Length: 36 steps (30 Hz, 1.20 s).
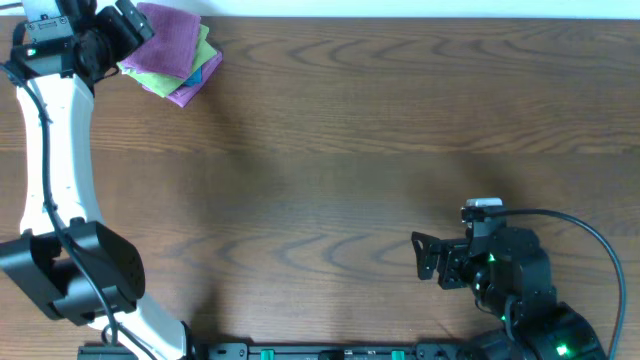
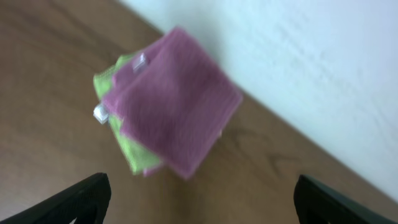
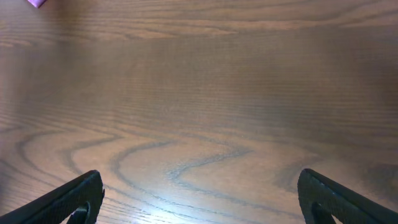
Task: Fold the cloth
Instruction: 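Lower the pink bundle onto the green cloth stack with the left gripper, then open the left gripper and pull it back from the stack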
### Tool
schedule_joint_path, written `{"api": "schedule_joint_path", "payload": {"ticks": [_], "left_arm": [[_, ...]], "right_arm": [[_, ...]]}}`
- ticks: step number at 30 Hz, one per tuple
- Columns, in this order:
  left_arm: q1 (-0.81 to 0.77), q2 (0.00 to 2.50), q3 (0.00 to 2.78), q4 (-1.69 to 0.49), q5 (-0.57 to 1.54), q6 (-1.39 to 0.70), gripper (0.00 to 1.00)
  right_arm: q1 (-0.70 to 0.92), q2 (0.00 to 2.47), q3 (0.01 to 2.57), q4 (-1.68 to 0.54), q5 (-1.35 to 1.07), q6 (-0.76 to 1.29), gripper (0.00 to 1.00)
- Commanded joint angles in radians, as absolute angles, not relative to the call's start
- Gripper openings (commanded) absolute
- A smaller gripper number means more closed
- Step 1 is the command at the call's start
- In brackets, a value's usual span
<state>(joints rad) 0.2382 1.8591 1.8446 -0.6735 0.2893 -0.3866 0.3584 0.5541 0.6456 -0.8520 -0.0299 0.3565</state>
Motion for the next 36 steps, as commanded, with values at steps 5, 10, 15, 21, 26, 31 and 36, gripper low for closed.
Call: {"api": "schedule_joint_path", "payload": {"ticks": [5,10,15,21,26,31,36], "left_arm": [[0.235,1.770,1.862,-0.809,0.305,-0.364,0.95],[0.233,1.705,1.862,-0.927,0.312,-0.288,0.95],[0.234,1.636,1.862,-1.055,0.304,-0.196,0.95],[0.234,1.566,1.861,-1.168,0.304,-0.116,0.95],[0.233,1.547,1.859,-1.197,0.304,-0.109,0.95],[0.232,1.496,1.825,-1.156,0.304,-0.108,0.95],[0.232,1.362,1.672,-1.022,0.304,-0.108,0.95]], "right_arm": [[0.353,0.550,0.642,-0.854,-0.033,0.370,0.99],[0.353,0.550,0.642,-0.854,-0.033,0.370,0.99],[0.353,0.550,0.642,-0.854,-0.033,0.370,0.99],[0.353,0.550,0.642,-0.854,-0.033,0.370,0.99],[0.353,0.550,0.642,-0.854,-0.033,0.370,0.99],[0.353,0.550,0.642,-0.854,-0.033,0.370,0.99],[0.353,0.550,0.642,-0.854,-0.033,0.370,0.99]]}}
